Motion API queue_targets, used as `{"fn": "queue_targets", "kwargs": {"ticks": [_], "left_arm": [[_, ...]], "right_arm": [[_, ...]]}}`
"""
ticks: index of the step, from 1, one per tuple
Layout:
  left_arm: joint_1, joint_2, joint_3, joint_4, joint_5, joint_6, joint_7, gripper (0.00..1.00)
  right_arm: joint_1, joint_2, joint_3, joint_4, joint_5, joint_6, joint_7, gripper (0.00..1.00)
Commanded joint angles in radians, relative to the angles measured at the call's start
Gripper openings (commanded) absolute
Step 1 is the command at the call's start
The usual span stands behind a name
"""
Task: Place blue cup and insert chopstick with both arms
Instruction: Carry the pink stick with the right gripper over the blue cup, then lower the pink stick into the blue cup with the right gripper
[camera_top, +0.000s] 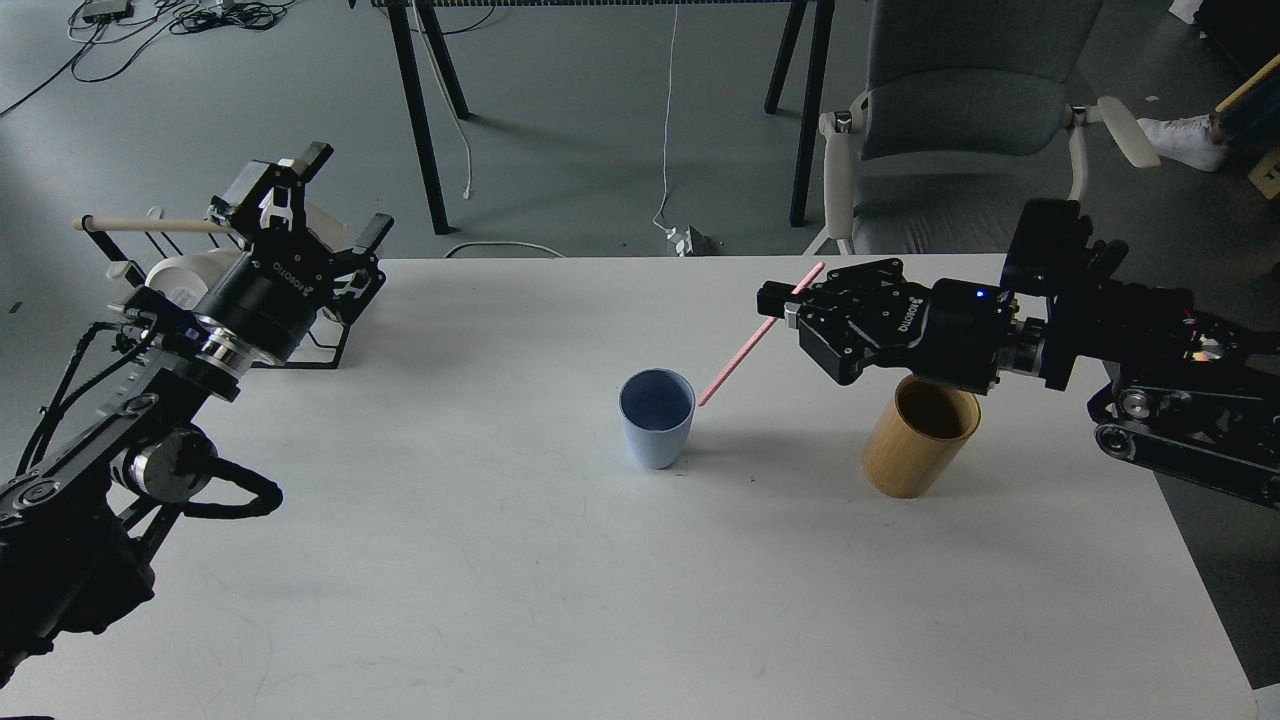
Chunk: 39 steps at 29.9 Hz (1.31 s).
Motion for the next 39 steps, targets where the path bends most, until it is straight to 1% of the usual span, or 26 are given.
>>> {"fn": "queue_targets", "kwargs": {"ticks": [1,6,21,25,35,38,39], "left_arm": [[0.0,-0.003,0.0,0.011,-0.001,0.0,0.0,0.91],[0.002,-0.001,0.0,0.011,0.001,0.0,0.0,0.92],[0.002,-0.001,0.0,0.012,0.001,0.0,0.0,0.92],[0.002,-0.001,0.0,0.012,0.001,0.0,0.0,0.92],[0.003,-0.001,0.0,0.034,0.001,0.0,0.0,0.92],[0.003,-0.001,0.0,0.034,0.001,0.0,0.0,0.92],[0.003,-0.003,0.0,0.034,0.001,0.0,0.0,0.92]], "right_arm": [[-0.009,0.017,0.001,-0.026,0.002,-0.005,0.0,0.0],[-0.003,0.056,0.004,-0.03,0.003,-0.009,0.0,0.0],[0.025,0.059,0.015,-0.027,0.011,-0.009,0.0,0.0],[0.011,0.098,0.004,-0.039,0.011,-0.009,0.0,0.0],[-0.015,0.198,0.004,-0.141,0.011,-0.011,0.0,0.0],[-0.035,0.23,0.004,-0.171,0.011,-0.012,0.0,0.05],[-0.041,0.241,0.004,-0.177,0.012,-0.012,0.0,0.1]]}}
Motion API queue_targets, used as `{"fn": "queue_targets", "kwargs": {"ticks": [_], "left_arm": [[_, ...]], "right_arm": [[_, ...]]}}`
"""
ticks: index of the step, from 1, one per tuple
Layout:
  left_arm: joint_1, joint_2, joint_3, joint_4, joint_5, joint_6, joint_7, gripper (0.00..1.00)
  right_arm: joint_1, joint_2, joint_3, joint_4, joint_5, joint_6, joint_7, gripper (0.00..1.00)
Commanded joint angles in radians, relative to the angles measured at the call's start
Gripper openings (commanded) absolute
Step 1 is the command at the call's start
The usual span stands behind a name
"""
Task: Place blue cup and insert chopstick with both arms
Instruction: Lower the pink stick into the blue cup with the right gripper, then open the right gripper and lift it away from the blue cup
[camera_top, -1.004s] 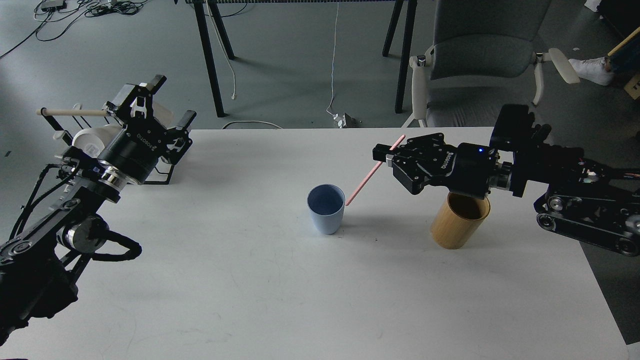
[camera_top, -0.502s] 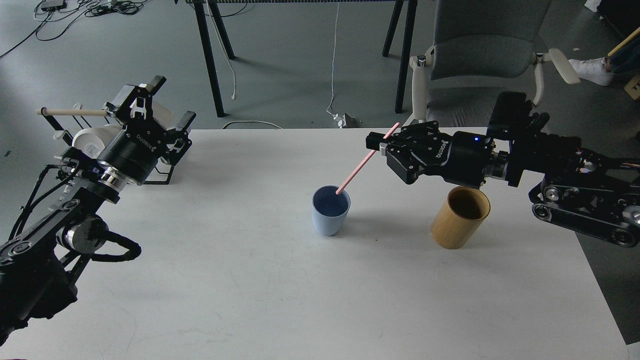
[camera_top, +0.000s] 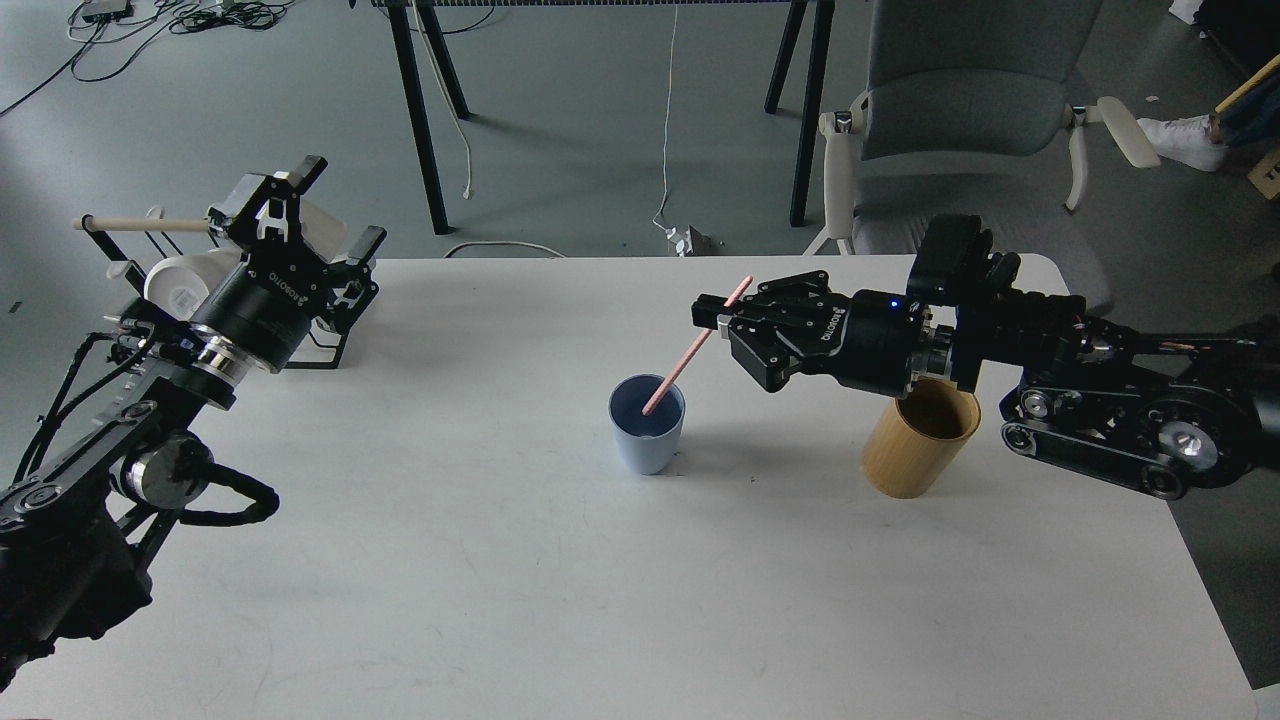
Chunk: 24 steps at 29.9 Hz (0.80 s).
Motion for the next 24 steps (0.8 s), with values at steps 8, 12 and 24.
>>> {"fn": "queue_targets", "kwargs": {"ticks": [8,12,24], "left_arm": [[0.0,0.0,0.002,0.001,-0.002,0.0,0.0,0.93],[-0.002,0.0,0.002,0.001,-0.002,0.0,0.0,0.93],[-0.006,0.0,0.002,-0.008,-0.006,0.0,0.0,0.92]], "right_arm": [[-0.038,0.047,0.009,-0.027,0.024,-0.004,0.0,0.78],[-0.047,0.04,0.015,-0.022,0.087,-0.013,0.0,0.81],[-0.077,-0.021,0.276,0.032,0.441,-0.053,0.0,0.8]]}}
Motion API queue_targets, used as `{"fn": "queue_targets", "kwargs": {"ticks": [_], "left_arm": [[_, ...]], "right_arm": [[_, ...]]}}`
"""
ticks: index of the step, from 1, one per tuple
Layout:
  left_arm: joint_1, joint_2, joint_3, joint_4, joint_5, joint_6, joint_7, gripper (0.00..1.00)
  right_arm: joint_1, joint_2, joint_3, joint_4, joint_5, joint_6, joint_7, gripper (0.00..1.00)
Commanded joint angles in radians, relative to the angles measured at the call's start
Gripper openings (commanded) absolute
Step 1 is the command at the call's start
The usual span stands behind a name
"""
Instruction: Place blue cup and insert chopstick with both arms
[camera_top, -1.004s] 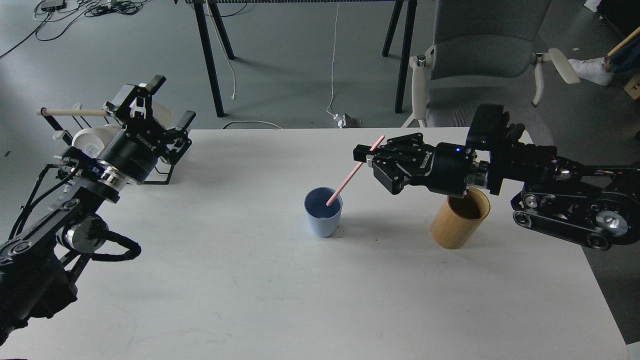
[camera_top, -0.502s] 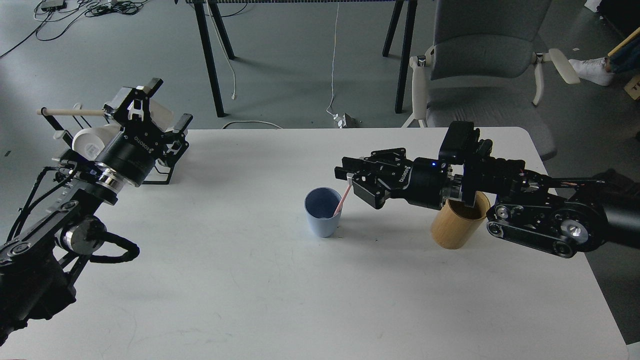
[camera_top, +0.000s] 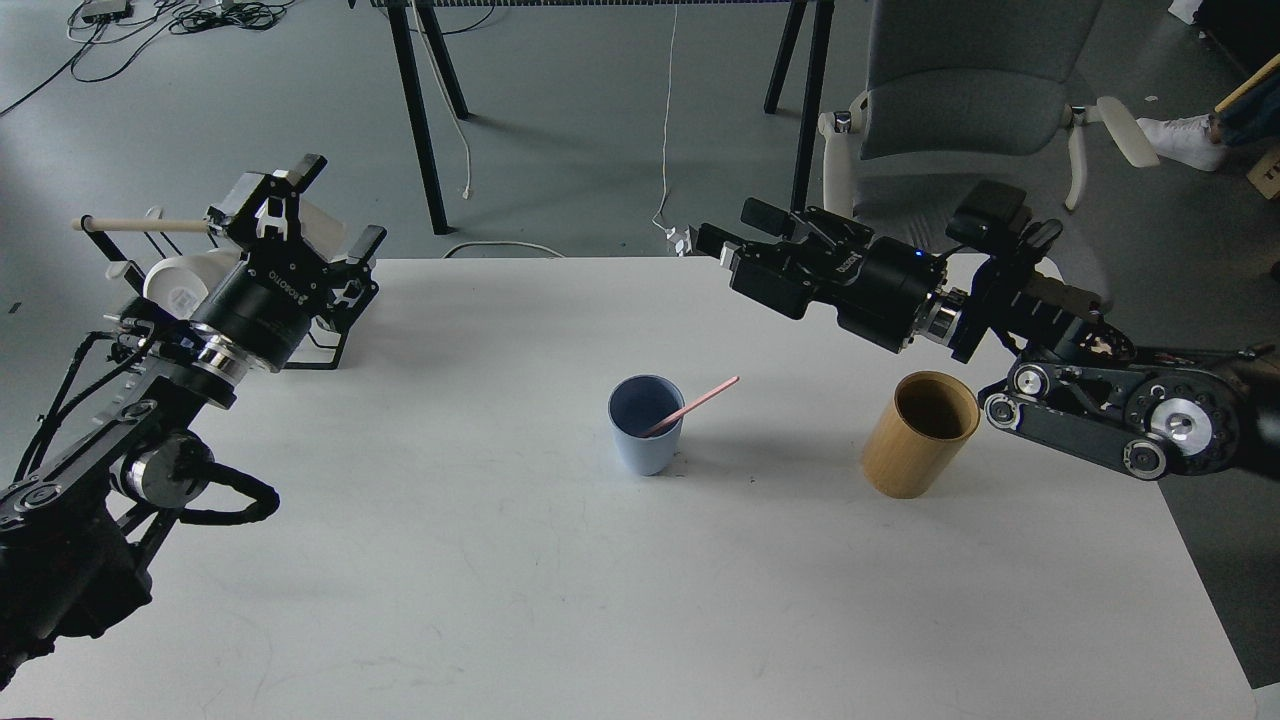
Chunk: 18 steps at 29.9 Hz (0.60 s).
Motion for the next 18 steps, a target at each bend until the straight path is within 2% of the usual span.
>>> {"fn": "queue_targets", "kwargs": {"ticks": [1,8,12,15,18], "left_arm": [[-0.006,-0.001,-0.002,-0.006,-0.002,0.0,0.0,0.93],[-0.017,-0.011,-0.008,-0.013,-0.004,0.0,0.0,0.92],[-0.015,0.001,-0.019,-0.016,-0.004,0.0,0.0,0.92],[-0.015,0.013,-0.021,-0.021,-0.005,0.0,0.0,0.92],[-0.015,0.035,-0.021,-0.026,-0.005,0.0,0.0,0.93]], "right_arm": [[-0.027,-0.013,0.132,0.034,0.205,0.0,0.0,0.8],[-0.159,0.02,0.428,0.094,0.793,0.017,0.0,0.79],[-0.239,0.016,0.511,0.165,0.979,0.057,0.0,0.79],[-0.305,0.013,0.55,0.189,1.04,0.19,0.0,0.79],[-0.38,0.013,0.591,0.177,1.07,0.404,0.0,0.79]]}}
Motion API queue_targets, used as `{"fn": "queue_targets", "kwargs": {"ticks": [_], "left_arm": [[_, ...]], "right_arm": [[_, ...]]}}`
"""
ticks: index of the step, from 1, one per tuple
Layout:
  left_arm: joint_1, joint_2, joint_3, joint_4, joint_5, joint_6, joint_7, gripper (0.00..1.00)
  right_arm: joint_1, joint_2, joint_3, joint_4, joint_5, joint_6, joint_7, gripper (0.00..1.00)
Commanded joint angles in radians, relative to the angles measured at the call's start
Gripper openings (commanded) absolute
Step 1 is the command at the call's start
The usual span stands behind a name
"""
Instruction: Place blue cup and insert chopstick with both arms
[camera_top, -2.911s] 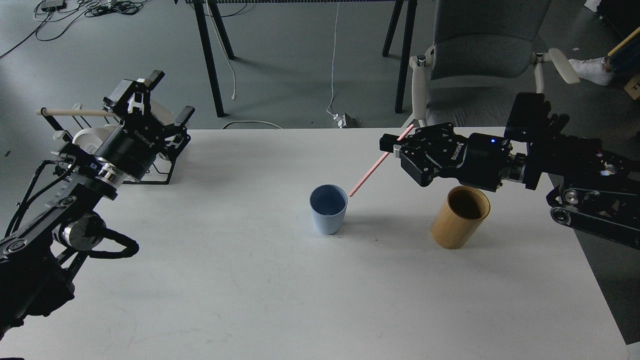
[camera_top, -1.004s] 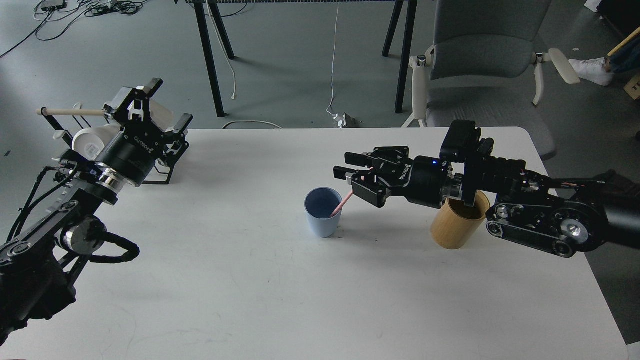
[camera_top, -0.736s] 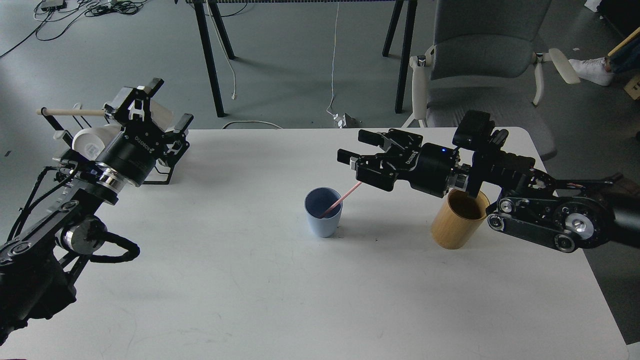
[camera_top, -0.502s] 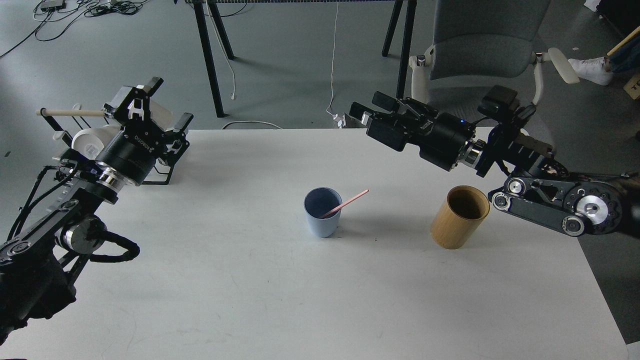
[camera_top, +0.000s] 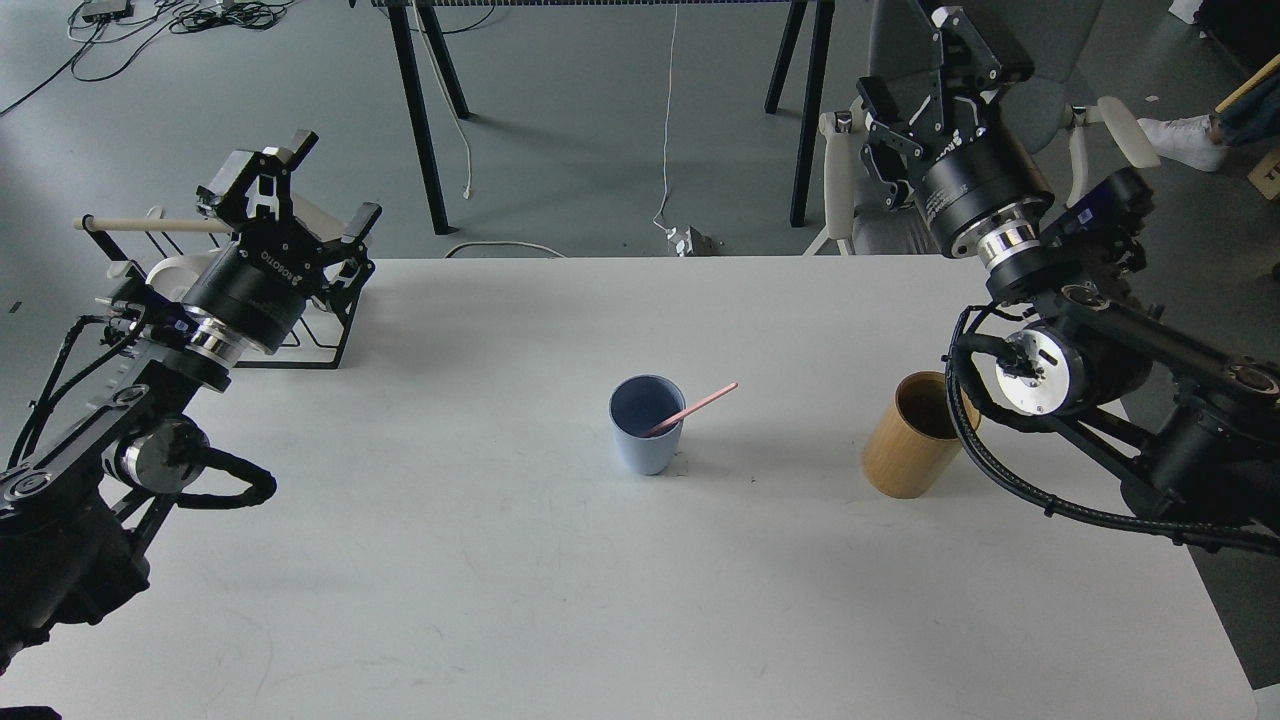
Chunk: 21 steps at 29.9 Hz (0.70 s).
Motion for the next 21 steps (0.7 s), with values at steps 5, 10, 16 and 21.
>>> {"fn": "queue_targets", "kwargs": {"ticks": [5,10,16,21], "left_arm": [[0.005,0.03,-0.015,-0.011,-0.002,0.0,0.0,0.93],[0.009,0.026,-0.023,-0.008,-0.004,0.0,0.0,0.92],[0.005,0.023,-0.025,-0.013,-0.004,0.0,0.0,0.93],[0.005,0.023,-0.025,-0.024,-0.004,0.0,0.0,0.93]], "right_arm": [[-0.134,0.001,0.085,-0.014,0.043,0.424,0.0,0.82],[-0.137,0.015,0.088,-0.014,0.043,0.424,0.0,1.0],[-0.152,0.027,0.092,-0.022,0.043,0.417,0.0,1.0],[-0.152,0.05,0.112,-0.054,0.043,0.417,0.0,1.0]]}}
